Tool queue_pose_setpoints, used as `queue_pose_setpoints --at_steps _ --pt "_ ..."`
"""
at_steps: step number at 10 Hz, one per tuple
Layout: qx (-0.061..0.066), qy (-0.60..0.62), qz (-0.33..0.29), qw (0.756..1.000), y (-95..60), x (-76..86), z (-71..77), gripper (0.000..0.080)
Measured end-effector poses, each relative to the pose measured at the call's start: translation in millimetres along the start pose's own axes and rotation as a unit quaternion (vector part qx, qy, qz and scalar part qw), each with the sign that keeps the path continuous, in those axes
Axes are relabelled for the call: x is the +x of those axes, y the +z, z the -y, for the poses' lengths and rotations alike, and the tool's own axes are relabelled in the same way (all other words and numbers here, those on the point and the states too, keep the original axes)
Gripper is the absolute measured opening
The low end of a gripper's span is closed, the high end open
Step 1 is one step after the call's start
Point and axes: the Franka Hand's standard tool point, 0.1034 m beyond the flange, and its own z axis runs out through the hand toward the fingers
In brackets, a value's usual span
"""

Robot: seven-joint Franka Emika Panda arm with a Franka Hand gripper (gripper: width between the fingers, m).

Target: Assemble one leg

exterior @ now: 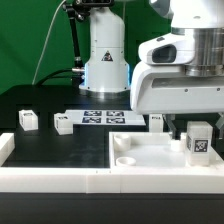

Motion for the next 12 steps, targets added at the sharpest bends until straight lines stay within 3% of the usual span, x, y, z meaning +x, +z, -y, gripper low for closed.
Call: queue_pose_setpoints --at_steps 1,2,4,7,9,12 --pt "0.0 0.004 0.0 1.0 0.2 -0.1 0.2 0.0416" --pt "0.0 0.015 0.0 1.0 0.6 -0.2 0.1 0.0291" --pt "0.001 0.042 0.001 0.999 1.3 -0.4 -0.1 0.0291" --pt "0.011 0.216 -0.002 0.976 2.0 0.5 1.6 0.0291" --pt "0.016 0.332 0.001 0.943 2.3 0.3 3.1 0.0291" --pt "0.013 0.486 0.0 0.874 2.3 -0.6 5.6 0.0291"
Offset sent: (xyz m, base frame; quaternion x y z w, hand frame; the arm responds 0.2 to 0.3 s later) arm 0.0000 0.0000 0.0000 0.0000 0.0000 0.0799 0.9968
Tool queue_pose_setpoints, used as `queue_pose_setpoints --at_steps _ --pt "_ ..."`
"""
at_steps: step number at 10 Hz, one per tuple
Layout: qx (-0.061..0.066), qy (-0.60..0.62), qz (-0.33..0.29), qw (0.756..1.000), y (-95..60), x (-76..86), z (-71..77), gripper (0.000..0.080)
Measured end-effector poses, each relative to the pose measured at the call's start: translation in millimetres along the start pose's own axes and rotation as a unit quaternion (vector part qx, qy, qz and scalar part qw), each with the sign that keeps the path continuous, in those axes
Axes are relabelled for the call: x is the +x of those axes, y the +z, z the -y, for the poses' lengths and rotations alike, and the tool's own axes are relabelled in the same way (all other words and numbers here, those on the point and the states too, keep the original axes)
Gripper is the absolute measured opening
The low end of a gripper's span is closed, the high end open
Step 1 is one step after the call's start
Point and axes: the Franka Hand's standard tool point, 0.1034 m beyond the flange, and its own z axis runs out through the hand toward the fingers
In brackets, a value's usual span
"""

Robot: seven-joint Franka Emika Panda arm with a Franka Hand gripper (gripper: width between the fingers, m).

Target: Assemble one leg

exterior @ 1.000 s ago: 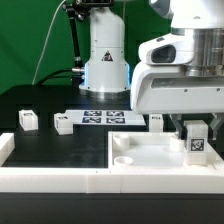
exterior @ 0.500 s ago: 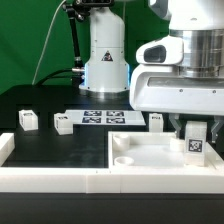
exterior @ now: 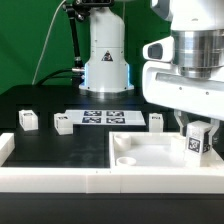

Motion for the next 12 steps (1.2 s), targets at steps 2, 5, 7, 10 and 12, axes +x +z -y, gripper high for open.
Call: queue_pose_setpoints --at_steps 2,5,7,10,12 --pt "0.01 0.115 -0.006 0.993 -0.2 -0.4 -0.6 0.0291" --pt "0.018 0.266 -0.002 0.964 -0.1 1.0 -1.7 0.0291" --pt "0.019 0.292 0.005 0.956 -0.2 1.9 -2.3 0.0291" --pt "0.018 0.27 0.005 0.963 1.0 1.6 -2.4 0.06" --pt "0.018 0.173 0.001 0.985 1.1 2.7 -2.4 0.0639"
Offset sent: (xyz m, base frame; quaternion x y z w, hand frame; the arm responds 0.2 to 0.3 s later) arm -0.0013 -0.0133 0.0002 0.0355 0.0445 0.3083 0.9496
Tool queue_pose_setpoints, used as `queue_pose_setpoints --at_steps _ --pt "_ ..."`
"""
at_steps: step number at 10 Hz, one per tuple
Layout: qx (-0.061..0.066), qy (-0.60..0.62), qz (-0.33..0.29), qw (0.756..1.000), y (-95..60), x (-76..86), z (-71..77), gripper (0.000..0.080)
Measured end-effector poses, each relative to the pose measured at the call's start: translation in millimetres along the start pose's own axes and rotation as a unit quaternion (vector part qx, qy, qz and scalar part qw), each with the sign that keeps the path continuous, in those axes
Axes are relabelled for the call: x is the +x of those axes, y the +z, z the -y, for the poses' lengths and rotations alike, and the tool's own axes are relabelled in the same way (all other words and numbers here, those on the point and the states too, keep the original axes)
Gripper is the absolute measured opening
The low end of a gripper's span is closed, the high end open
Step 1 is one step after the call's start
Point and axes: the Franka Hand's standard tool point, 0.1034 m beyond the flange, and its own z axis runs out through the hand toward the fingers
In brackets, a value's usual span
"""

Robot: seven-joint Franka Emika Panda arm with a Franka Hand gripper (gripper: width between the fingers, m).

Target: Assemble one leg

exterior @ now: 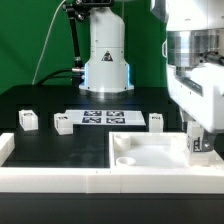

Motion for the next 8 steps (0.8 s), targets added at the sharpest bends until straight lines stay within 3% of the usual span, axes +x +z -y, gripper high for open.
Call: queue_pose_setpoints --at_steps 2,4,7,8 --pt "-0.002 -0.086 0.001 0.996 0.4 -3.6 -0.3 0.0647" --pt "-0.002 -0.216 0.0 0.976 0.3 -0.5 -0.2 0.0649" --pt "-0.006 -0.355 -0.01 0.935 -0.8 -2.2 1.2 0.0649" --pt "-0.01 -0.42 -0.014 0.908 -1.2 -2.0 1.7 0.0649"
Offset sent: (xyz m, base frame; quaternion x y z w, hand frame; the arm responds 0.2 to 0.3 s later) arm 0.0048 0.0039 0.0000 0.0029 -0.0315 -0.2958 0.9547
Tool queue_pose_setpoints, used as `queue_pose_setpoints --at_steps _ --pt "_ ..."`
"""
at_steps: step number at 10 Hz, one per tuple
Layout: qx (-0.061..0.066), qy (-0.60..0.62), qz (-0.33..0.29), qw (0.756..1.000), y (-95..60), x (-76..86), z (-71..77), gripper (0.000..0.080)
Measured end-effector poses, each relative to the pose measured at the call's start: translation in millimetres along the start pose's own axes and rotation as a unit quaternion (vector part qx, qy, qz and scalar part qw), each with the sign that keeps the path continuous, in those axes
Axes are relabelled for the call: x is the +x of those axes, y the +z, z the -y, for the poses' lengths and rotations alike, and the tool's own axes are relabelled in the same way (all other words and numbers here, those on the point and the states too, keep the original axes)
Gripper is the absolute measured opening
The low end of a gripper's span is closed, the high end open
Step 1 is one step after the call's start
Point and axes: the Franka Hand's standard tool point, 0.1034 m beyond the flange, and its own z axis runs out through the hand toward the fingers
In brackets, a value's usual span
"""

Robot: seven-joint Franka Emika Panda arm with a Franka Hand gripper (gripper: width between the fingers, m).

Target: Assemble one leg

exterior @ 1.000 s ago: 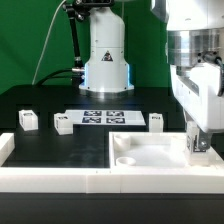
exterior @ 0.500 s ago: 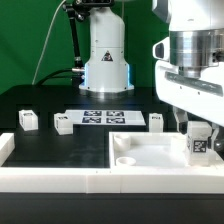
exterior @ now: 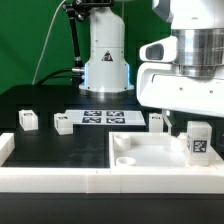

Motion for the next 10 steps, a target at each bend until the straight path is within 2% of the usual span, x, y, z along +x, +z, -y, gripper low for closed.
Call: queue_pose_setpoints --at_steps 2,3,5,7,10 --pt "-0.015 -0.121 0.009 0.993 0.8 -1.0 -1.9 0.0649" --pt "-0.015 -0.167 0.009 0.986 1.2 0.2 -2.8 0.0649" --pt "-0.015 -0.177 0.009 0.984 1.2 0.4 -3.2 0.0636" --pt "-0.015 -0.177 0.009 0.984 1.2 0.7 -3.3 0.0284" --pt "-0.015 -0.161 0.009 0.987 1.2 0.9 -3.4 0.0288"
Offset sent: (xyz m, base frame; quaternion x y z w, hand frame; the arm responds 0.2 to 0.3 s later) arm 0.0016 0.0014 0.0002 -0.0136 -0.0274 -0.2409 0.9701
